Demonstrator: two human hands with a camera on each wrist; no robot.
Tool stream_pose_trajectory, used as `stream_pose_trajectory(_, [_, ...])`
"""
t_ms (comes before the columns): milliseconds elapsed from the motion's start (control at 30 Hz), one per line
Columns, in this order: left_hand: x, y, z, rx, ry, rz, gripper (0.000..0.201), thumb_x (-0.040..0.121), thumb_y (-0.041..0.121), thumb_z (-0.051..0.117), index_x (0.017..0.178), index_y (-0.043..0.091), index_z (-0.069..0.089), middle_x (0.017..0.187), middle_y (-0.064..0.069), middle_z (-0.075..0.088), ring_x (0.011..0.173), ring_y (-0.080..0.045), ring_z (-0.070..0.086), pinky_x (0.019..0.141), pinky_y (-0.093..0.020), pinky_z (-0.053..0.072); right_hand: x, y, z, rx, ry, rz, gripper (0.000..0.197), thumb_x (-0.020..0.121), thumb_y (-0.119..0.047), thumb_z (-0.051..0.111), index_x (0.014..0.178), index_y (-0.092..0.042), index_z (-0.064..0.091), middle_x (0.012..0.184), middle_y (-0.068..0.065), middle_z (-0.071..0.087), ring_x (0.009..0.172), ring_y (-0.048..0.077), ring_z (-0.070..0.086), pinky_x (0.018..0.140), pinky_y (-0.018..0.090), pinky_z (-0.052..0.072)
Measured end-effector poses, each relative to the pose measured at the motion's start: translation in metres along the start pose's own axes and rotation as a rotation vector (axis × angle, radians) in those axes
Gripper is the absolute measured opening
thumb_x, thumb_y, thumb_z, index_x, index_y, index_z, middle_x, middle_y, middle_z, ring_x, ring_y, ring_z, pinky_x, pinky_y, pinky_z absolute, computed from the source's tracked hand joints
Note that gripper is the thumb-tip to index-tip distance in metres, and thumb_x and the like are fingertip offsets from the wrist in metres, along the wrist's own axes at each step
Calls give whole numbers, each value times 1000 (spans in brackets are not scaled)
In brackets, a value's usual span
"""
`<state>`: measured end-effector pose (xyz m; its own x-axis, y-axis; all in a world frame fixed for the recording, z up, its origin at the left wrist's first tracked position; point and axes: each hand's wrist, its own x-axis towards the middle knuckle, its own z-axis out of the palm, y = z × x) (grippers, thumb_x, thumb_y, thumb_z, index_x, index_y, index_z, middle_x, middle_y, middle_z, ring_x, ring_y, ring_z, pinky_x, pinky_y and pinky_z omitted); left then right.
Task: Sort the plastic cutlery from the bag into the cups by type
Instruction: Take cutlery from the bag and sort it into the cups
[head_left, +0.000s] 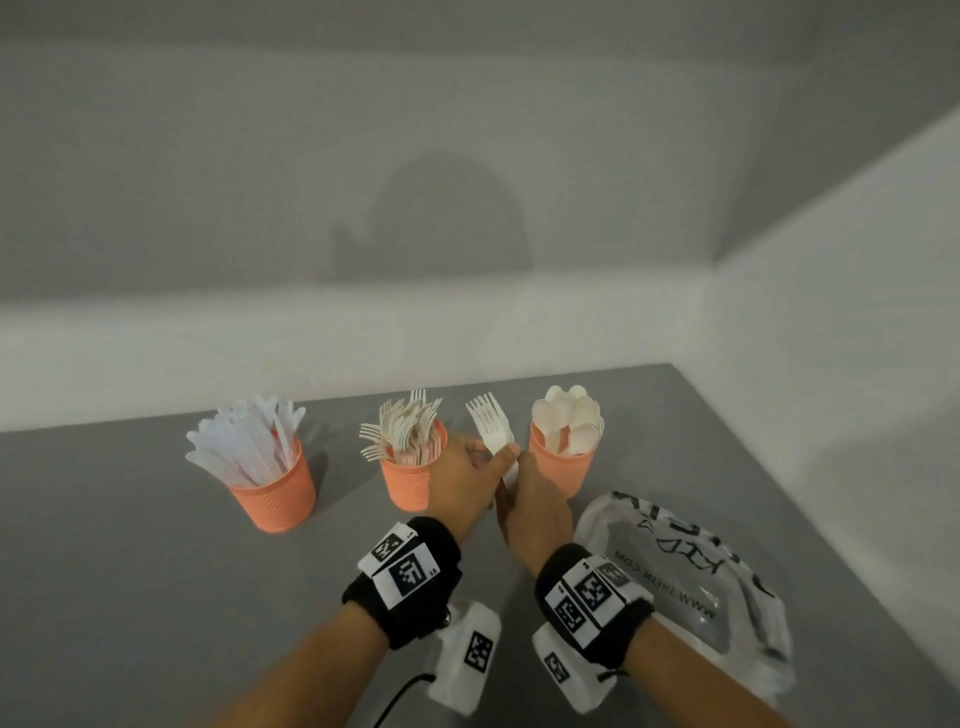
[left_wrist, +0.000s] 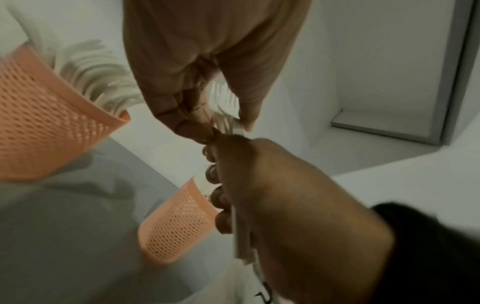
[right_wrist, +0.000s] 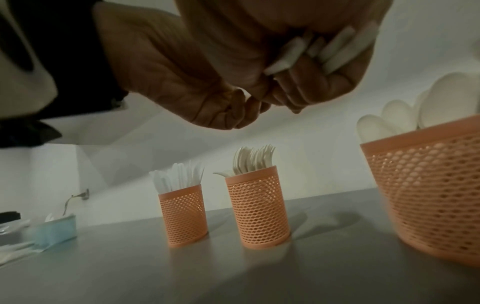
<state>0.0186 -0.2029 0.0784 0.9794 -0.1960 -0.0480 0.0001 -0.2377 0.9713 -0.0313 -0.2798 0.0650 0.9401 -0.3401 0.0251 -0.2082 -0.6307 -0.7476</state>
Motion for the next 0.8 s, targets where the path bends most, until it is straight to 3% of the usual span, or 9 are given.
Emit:
stream_pose_trajectory(133, [1, 1, 7, -123, -93, -119, 32, 85, 29, 65, 63, 13, 50, 57, -2, 54, 53, -14, 52, 53, -24, 44, -2, 7, -9, -7, 46, 5, 30, 90, -22, 55, 117, -13, 46, 96, 6, 67, 90, 26, 64, 76, 37, 51])
stream_pose_trajectory(333, [-5, 11, 12, -317, -245, -166, 31, 87, 25, 63, 59, 13, 56, 49, 0, 57, 49, -14, 53, 50, -21, 45, -8, 16, -19, 75, 86, -50, 32, 89, -30, 52, 117, -15, 47, 89, 1, 66, 79, 19, 63, 72, 37, 53])
stream_pose_trajectory(433, [-5, 14, 16, -373, -252, -194, 24, 89, 21, 60, 69, 8, 56, 51, 3, 60, 52, -11, 56, 52, -18, 49, -10, 17, -24, 141, 103, -72, 46, 85, -42, 39, 125, -20, 43, 84, -3, 63, 75, 16, 61, 75, 40, 52])
stream_pose_trajectory(467, [-4, 13, 17, -379, -249, -194, 20, 88, 22, 61, 77, 6, 57, 54, 2, 59, 53, -11, 54, 54, -18, 49, -10, 18, -25, 174, 108, -45, 46, 83, -44, 33, 121, -21, 44, 83, -4, 61, 76, 17, 60, 75, 40, 51])
stream_pose_trajectory(533, [-5, 12, 19, -379, -241, -184, 16, 88, 22, 61, 85, 6, 58, 49, 7, 52, 49, -6, 45, 51, -16, 45, -7, 20, -25, 306, 160, 18, 27, 90, -43, 30, 98, -23, 47, 75, -5, 54, 71, 13, 54, 72, 34, 44])
stream_pose_trajectory(600, [-7, 14, 21, -376, -231, -171, 20, 91, 22, 56, 75, 10, 57, 43, 10, 48, 46, -5, 42, 50, -14, 43, -1, 22, -24, 399, 220, 76, 26, 99, -30, 30, 77, -22, 41, 68, -4, 46, 65, 10, 46, 68, 30, 37])
stream_pose_trajectory(633, [-8, 16, 21, -371, -219, -164, 24, 93, 22, 53, 72, 11, 56, 43, 10, 49, 46, -6, 44, 51, -14, 44, 2, 24, -24, 400, 233, 90, 28, 100, -24, 30, 74, -21, 40, 68, -4, 44, 64, 12, 45, 67, 29, 35])
stream_pose_trajectory(733, [-6, 18, 21, -347, -89, -187, 22, 95, 24, 46, 84, 10, 59, 62, 1, 57, 58, -12, 55, 62, -22, 45, 7, 27, -27, 407, 241, 137, 23, 100, -21, 29, 93, -13, 49, 76, 3, 48, 74, 22, 47, 70, 32, 37])
stream_pose_trajectory(800, [-2, 16, 20, -351, -10, -212, 21, 94, 20, 42, 90, 7, 57, 66, -3, 53, 59, -15, 53, 60, -26, 44, 8, 29, -28, 386, 233, 150, 24, 100, -25, 28, 105, -15, 50, 80, 5, 50, 78, 23, 49, 75, 38, 40])
